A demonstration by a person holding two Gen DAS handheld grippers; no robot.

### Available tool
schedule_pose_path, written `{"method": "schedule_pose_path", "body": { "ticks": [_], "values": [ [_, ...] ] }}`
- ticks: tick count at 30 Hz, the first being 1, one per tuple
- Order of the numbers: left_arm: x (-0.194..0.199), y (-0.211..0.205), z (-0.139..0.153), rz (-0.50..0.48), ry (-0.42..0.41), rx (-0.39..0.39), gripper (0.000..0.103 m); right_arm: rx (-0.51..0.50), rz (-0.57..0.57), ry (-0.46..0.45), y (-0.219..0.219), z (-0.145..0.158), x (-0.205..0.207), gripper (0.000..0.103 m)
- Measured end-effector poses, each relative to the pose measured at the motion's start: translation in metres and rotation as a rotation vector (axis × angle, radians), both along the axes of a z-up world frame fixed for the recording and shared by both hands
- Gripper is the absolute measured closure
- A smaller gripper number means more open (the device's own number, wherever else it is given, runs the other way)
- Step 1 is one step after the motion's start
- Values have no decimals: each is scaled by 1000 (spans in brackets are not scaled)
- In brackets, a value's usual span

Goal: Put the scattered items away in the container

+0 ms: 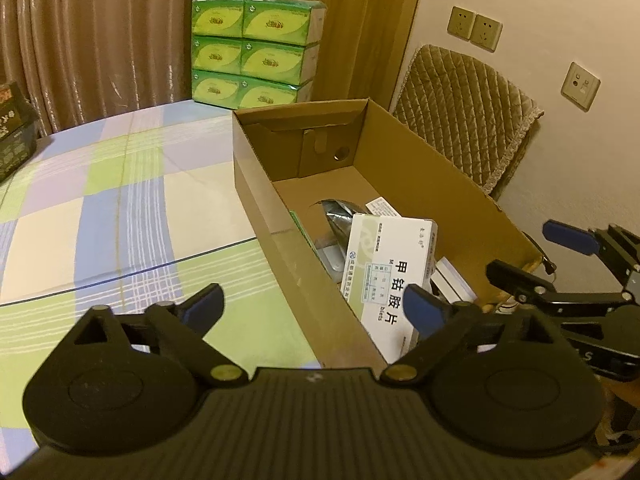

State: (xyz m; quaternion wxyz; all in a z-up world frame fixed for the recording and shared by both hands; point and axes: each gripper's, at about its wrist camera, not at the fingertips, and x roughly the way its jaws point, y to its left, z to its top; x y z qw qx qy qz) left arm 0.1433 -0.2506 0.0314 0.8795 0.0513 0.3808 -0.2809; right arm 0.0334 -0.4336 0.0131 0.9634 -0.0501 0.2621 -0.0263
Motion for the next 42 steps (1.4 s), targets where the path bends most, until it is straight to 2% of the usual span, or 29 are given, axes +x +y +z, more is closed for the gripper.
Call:
{"method": "schedule_pose_path", "body": {
  "ticks": [5, 11, 16, 30, 42],
  "values": [
    [-18, 5, 2, 23, -9, 2, 2, 54, -38, 24, -2, 5, -20, 23],
    [-44, 12, 7, 71, -13, 8, 1, 88, -56, 47, -2, 19, -41, 11],
    [-68, 17, 13, 117, 17, -26, 1, 143, -84, 74, -6, 34, -59, 3],
    [-128, 33, 36, 214, 43, -80, 1, 171, -88, 110, 3, 58, -103, 2],
    [-140, 39, 32, 229, 48, -76, 1, 136, -69, 116, 19, 56, -110, 2]
  ]
}}
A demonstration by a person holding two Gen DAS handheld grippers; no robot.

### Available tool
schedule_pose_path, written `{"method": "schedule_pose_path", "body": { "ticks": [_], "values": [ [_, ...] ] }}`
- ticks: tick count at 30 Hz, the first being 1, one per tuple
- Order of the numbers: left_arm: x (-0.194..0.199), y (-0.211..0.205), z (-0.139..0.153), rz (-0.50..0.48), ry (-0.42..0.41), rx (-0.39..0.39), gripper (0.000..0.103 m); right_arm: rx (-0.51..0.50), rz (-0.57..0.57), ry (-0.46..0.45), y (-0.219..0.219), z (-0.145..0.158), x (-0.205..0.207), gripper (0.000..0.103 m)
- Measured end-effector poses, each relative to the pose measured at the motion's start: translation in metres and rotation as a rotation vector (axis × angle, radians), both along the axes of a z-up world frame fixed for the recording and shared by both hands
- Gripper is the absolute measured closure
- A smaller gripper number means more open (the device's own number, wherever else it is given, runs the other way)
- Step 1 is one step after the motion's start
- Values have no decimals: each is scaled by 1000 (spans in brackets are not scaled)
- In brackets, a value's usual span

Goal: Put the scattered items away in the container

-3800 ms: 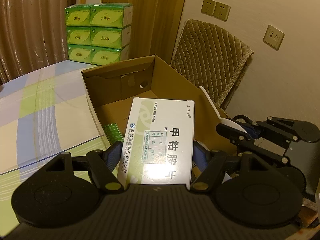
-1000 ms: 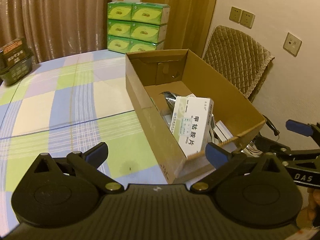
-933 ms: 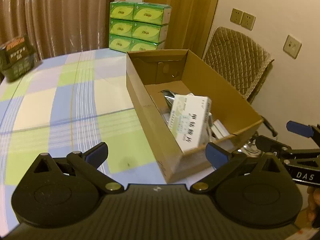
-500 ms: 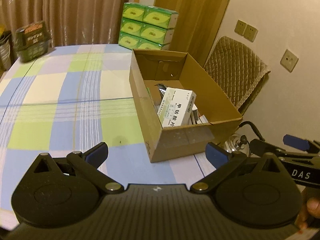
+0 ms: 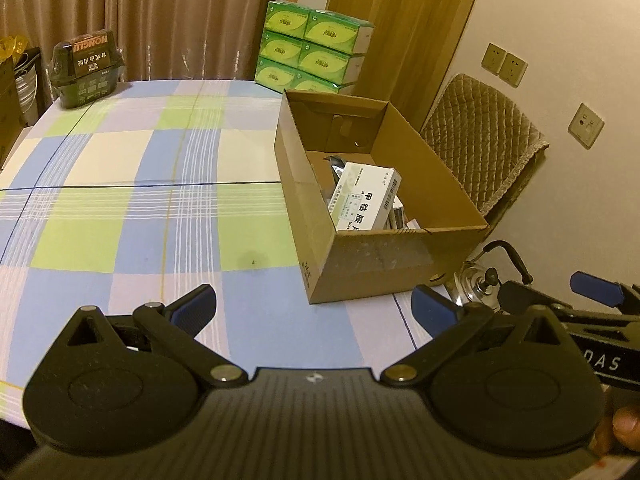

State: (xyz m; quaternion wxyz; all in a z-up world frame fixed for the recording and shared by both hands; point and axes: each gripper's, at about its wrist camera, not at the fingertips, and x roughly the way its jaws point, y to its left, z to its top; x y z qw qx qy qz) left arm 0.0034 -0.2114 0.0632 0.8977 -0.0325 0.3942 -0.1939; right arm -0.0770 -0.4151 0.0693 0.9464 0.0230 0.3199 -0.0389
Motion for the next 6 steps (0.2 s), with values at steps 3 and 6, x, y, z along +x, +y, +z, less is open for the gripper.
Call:
{"method": "schedule_pose_path", "body": {
  "ticks": [3, 6],
  "values": [
    [-1, 1, -1, 1, -11, -6, 1, -8, 3, 2, 1, -1, 1, 2],
    [-1, 1, -2, -7, -11, -8, 1, -14, 1, 3, 1, -3, 2, 2]
  ]
}}
